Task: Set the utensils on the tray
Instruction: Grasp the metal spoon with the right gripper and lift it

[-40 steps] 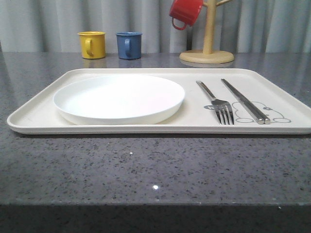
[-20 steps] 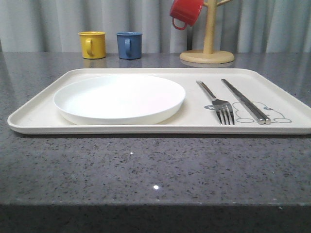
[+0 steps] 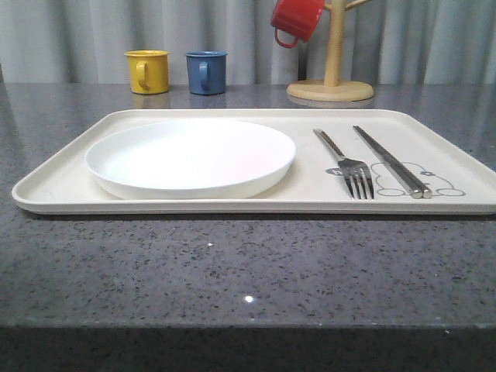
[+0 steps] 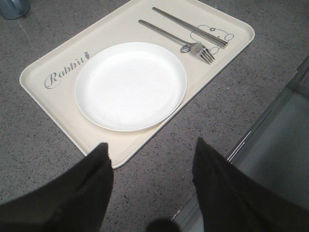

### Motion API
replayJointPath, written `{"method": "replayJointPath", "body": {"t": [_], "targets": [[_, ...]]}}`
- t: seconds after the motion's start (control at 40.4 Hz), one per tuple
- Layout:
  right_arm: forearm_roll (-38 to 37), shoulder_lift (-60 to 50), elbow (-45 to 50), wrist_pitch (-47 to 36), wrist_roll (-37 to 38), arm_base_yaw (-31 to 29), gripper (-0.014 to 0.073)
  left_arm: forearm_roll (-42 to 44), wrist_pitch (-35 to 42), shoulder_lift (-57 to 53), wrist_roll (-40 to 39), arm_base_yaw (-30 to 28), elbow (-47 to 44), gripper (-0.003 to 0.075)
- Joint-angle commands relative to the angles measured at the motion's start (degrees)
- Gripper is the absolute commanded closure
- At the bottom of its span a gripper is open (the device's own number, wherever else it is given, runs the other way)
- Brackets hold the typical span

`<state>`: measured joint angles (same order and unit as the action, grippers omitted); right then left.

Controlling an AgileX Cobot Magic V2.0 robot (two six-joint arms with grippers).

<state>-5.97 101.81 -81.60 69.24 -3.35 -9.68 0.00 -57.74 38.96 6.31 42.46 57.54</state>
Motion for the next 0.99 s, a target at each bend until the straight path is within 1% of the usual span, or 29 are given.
{"method": "replayJointPath", "body": {"t": [0.0,0.05,0.099,0.273,0.347,0.545,0.743,0.818,0.966], "targets": [[-1.0,-2.3,-1.2,-2.0,-0.9,-0.5,0.0286,0.0,3.7,0.1,-0.6,0.4,1.3,0.0351],[-0.7,-2.3,-1.2,-2.0,-1.2,-0.5,0.0295,0.0,3.7,0.1,-0.6,0.4,1.3,0.0351],[-0.3,-2.3,-1.2,-2.0,-1.5,-0.5,0.0333,0.0,3.7,0.1,-0.6,0.4,1.3,0.0351],[-0.1,-2.3,-1.2,-2.0,-1.6,-0.5,0.0531,0.0,3.7,0.1,-0.6,0.4,1.3,0.0351],[-0.1,-2.4,-1.2,-1.7,-1.6,-0.5,0.0573,0.0,3.7,0.1,-0.6,0.4,1.3,0.0352],[2.1,-3.7,-1.2,-1.5,-1.6,-0.5,0.0587,0.0,3.7,0.1,-0.6,0.4,1.3,0.0351],[9.3,-7.4,-3.6,0.2,-1.6,0.3,0.0587,0.0,3.7,0.1,-0.6,0.4,1.3,0.0351],[12.1,-8.7,-5.1,2.0,-1.6,1.9,0.0587,0.0,3.7,0.1,-0.6,0.4,1.3,0.0351],[15.4,-10.5,-6.1,4.7,-1.6,7.8,0.0587,0.0,3.7,0.1,-0.6,0.4,1.3,0.0351]]}}
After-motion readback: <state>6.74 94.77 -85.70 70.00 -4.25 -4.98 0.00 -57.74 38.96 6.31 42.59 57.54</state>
